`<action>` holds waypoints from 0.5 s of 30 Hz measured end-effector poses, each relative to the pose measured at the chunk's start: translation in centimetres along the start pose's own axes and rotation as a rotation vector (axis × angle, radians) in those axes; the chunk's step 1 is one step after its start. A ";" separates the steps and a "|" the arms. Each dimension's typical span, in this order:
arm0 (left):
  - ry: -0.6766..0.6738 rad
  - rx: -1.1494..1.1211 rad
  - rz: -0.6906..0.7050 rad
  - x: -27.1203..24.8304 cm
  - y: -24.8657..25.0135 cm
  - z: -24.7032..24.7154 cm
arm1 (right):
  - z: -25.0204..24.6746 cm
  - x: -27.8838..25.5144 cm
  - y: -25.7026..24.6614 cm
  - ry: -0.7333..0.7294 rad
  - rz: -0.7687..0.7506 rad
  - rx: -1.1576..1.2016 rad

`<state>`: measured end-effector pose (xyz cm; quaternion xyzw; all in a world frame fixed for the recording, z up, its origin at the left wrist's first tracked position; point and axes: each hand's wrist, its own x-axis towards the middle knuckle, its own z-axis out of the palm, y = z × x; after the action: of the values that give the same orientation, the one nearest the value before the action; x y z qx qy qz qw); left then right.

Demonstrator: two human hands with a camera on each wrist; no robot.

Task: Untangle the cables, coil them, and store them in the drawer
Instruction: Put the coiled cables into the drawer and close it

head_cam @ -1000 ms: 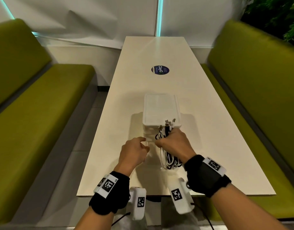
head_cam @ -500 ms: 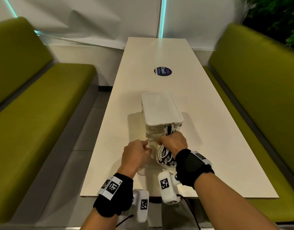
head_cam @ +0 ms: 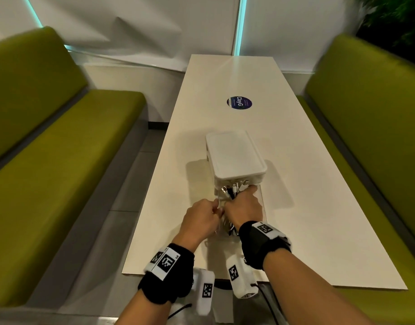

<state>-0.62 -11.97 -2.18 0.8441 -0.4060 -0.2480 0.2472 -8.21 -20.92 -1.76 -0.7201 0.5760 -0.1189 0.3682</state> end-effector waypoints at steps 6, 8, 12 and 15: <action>0.274 -0.141 0.049 -1.6 2.0 -0.7 | 1.1 0.2 -0.1 0.033 -0.011 -0.190; 0.224 -0.075 0.029 -1.3 2.5 -0.8 | 1.1 0.0 0.0 0.057 -0.035 -0.287; 0.192 -0.092 0.011 -0.7 3.1 -1.0 | 1.0 0.0 0.4 0.056 -0.064 -0.263; 0.193 -0.140 0.037 -1.0 3.0 -0.5 | 0.6 0.4 0.5 0.018 -0.059 -0.127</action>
<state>-2.53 -12.68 0.31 0.8372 -0.3776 -0.1888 0.3478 -8.08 -21.03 -2.64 -0.7575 0.5642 -0.0995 0.3130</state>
